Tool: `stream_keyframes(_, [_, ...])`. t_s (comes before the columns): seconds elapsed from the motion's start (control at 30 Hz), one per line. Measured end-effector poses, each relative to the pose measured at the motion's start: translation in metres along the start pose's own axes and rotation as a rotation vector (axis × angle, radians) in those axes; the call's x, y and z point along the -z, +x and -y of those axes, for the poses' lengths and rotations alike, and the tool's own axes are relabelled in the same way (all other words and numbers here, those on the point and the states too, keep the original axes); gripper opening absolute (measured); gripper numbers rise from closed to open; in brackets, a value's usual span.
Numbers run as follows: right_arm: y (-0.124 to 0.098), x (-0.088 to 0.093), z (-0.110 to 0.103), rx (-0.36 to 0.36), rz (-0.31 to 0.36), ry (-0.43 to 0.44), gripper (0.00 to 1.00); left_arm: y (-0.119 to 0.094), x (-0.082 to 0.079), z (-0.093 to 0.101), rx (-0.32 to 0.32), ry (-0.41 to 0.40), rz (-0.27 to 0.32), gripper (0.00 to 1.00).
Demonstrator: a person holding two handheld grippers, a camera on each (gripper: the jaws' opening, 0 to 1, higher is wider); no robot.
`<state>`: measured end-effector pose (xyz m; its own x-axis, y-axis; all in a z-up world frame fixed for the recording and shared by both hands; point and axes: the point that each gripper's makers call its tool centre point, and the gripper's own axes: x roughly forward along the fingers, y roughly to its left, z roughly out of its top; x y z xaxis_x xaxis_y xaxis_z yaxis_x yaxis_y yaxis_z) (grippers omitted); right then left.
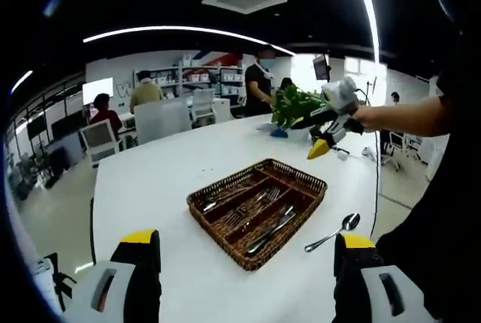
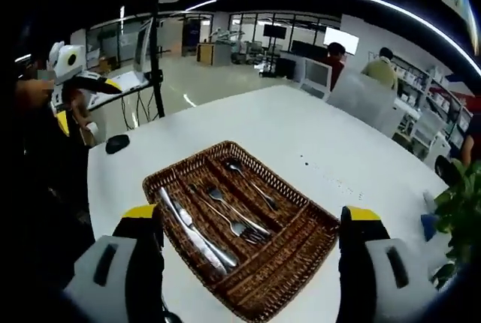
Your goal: Arrange the knives, forks, and spoons in their matching storage slots by inserting each utensil handle-first until every utensil is classified and aligned in the correct compartment
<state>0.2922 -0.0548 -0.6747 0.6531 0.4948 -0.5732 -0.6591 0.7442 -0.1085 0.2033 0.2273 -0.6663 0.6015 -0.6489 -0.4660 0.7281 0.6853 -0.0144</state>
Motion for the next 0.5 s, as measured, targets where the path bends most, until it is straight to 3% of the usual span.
stream_keyframes(0.13, [-0.026,0.010,-0.005,0.031,0.034,0.049,0.99,-0.002,-0.002,0.003,-0.004,0.013,0.006,1.00])
stream_keyframes(0.37, [-0.077,0.038,-0.011,0.069,0.028,0.072,0.99,-0.007,-0.009,0.001,-0.063,-0.028,0.042,1.00])
stream_keyframes(0.47, [-0.101,0.044,-0.011,0.081,0.040,0.136,0.99,-0.006,-0.011,0.009,-0.066,-0.047,0.041,1.00])
stream_keyframes(0.5, [-0.108,0.049,-0.012,0.067,0.031,0.121,0.99,-0.004,-0.012,0.014,-0.059,-0.037,0.043,1.00])
